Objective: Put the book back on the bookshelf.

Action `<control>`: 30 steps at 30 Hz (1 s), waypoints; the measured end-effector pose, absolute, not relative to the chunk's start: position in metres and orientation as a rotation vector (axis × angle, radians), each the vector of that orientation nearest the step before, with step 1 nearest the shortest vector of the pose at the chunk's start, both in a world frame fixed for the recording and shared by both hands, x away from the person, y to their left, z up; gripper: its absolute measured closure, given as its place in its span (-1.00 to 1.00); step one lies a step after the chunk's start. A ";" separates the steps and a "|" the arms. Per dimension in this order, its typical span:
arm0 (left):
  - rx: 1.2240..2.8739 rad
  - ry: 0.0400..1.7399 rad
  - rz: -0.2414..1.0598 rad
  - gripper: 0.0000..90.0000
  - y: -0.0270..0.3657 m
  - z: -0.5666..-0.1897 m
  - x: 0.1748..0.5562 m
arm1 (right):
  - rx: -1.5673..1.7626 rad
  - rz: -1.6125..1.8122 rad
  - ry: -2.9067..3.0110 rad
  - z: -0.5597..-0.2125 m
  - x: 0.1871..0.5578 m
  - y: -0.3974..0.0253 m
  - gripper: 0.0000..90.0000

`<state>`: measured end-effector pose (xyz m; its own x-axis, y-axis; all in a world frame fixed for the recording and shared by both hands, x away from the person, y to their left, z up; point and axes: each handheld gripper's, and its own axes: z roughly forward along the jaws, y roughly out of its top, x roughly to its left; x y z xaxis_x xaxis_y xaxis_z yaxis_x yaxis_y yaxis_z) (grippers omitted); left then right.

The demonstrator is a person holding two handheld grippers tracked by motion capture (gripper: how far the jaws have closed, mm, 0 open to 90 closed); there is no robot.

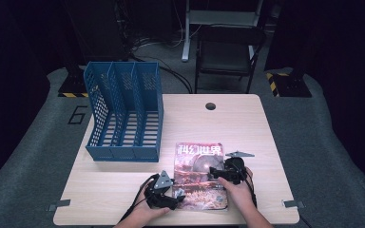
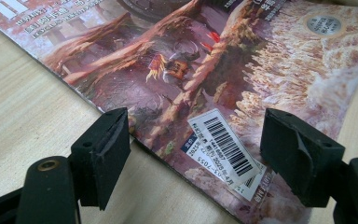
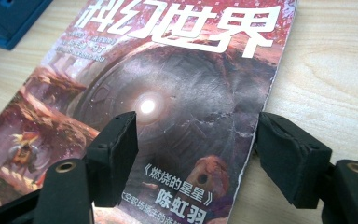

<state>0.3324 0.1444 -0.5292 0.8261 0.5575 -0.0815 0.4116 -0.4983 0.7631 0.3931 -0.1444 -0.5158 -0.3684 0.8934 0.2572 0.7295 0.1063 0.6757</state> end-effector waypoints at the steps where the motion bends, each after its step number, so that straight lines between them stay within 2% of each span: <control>1: 2.168 0.705 0.216 -0.46 0.145 -0.529 0.332 | 1.647 1.121 2.158 -0.516 0.393 -0.145 -0.36; 18: 2.164 0.707 0.221 -0.46 0.144 -0.529 0.332 | 1.689 1.222 2.125 -0.507 0.392 -0.150 -0.32; 30: 2.166 0.707 0.214 -0.46 0.145 -0.529 0.333 | 1.587 1.472 2.118 -0.488 0.383 -0.148 -0.18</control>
<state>0.3325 0.1447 -0.5290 0.8273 0.5551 -0.0862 0.4144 -0.4994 0.7608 0.3825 -0.1481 -0.4882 -0.4460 0.7855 0.4291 0.6760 -0.0186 0.7367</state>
